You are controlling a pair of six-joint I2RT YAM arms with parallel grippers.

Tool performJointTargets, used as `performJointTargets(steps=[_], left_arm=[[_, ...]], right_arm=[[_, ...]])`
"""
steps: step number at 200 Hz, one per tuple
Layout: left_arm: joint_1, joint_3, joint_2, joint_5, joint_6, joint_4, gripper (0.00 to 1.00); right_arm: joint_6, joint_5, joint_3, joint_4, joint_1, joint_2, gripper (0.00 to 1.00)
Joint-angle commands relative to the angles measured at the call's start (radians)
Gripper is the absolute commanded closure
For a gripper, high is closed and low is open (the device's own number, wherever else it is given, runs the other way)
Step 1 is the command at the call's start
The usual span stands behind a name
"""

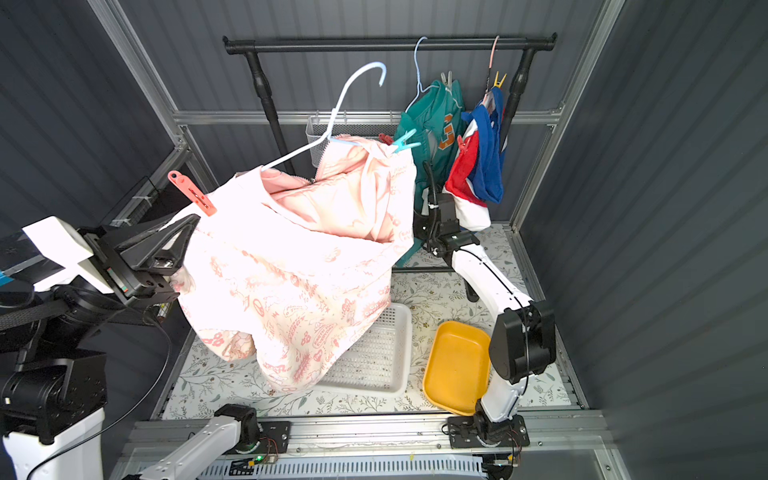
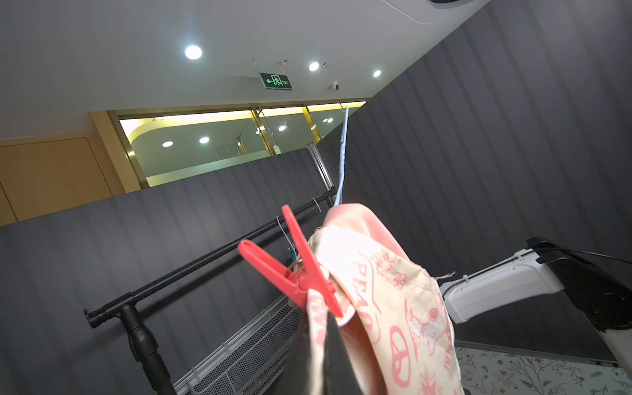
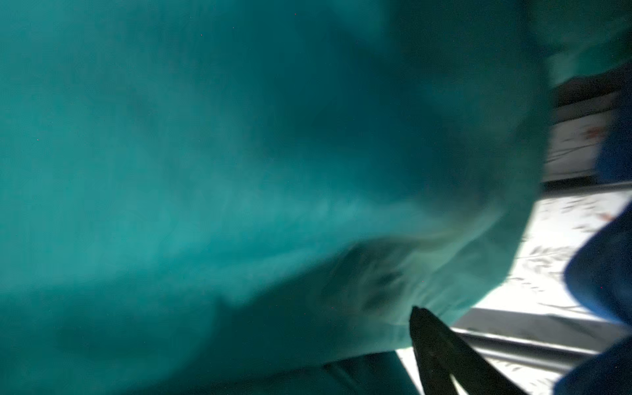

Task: Remove the clothespins securing jackets to the hanger
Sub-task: Adjust the jacket in the basket.

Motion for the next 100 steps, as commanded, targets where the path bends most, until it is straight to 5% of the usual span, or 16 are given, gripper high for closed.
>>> performJointTargets(steps=[1, 54, 100], left_arm=[[-0.005, -0.028, 0.015, 0.022, -0.041, 0.173, 1.00], [-0.005, -0.024, 0.068, -0.082, -0.014, 0.173, 1.00], [-0.005, -0.150, 0.042, -0.033, 0.014, 0.233, 1.00]], right_arm=[[0.033, -0.122, -0.022, 0.083, 0.005, -0.025, 0.01], [0.066, -0.181, -0.195, 0.136, 0.011, -0.164, 0.01], [0.059, -0.171, -0.318, 0.085, 0.069, -0.305, 0.01]])
